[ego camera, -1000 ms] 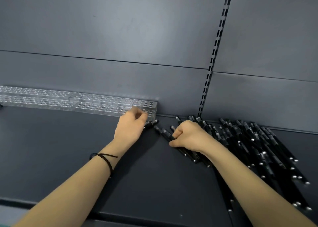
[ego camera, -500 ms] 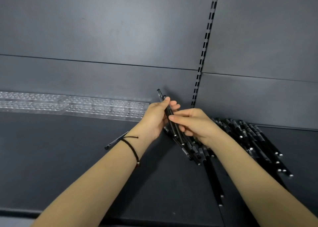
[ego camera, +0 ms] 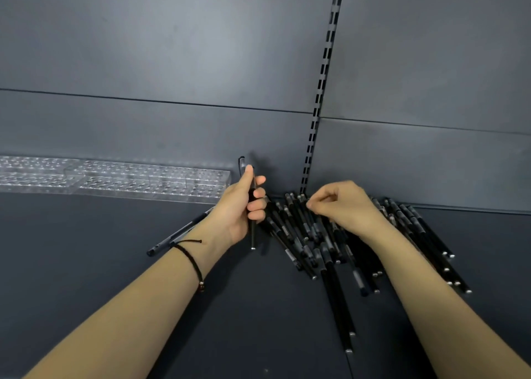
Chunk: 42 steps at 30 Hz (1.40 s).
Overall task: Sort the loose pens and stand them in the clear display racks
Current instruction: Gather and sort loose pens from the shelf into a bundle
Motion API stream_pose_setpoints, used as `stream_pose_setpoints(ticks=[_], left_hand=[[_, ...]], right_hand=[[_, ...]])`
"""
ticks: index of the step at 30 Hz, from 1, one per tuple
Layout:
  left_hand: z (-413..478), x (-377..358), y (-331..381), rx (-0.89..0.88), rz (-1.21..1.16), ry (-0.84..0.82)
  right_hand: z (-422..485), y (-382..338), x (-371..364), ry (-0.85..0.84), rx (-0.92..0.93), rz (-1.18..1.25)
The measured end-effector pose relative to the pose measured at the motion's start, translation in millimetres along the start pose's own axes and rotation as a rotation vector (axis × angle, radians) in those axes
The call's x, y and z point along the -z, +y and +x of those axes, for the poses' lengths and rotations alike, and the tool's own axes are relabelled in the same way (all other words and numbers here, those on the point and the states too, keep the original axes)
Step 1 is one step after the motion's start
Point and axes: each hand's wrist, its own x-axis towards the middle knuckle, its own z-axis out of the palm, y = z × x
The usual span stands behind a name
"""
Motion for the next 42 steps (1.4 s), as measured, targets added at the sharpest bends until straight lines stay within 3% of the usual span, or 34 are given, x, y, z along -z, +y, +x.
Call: stream_pose_setpoints(ticks=[6,21,23,27,30,38,42], left_hand=[[0.0,5.9,-1.4,-0.012,-0.003,0.061],[-0.4,7.8,1.7,-0.031,-0.081,0.173],[0.3,8.1,0.7,-0.044,-0.088,0.195],[0.2,7.5,-0.8,-0.044,-0.122,0.199],[-1.6,4.5,-1.9,-0.049,-0.157,0.178],[-8.2,-3.7,-10.8,-0.02,-0.034,-0.077],[-8.6,-6.0,-10.5,-0.077,-0.007,-0.093]], right_hand=[[-9.6,-9.8,-31.4,-0.197,0.074,-0.22],[-24.5,-26.5,-37.7,-0.203,0.081,-0.426],[-23.7,-24.9,-38.9,-0.199,0.038,-0.313],[-21.1,-27.7,-26.8,-0.095,-0.113,0.266],[-20.9,-28.6,-20.4,-0.133,-0.225,0.556],[-17.4,-23.3,-37.3,-0.119,-0.155,0.601],[-16.5,-24.0,-41.8,-0.152,-0.114,0.541]])
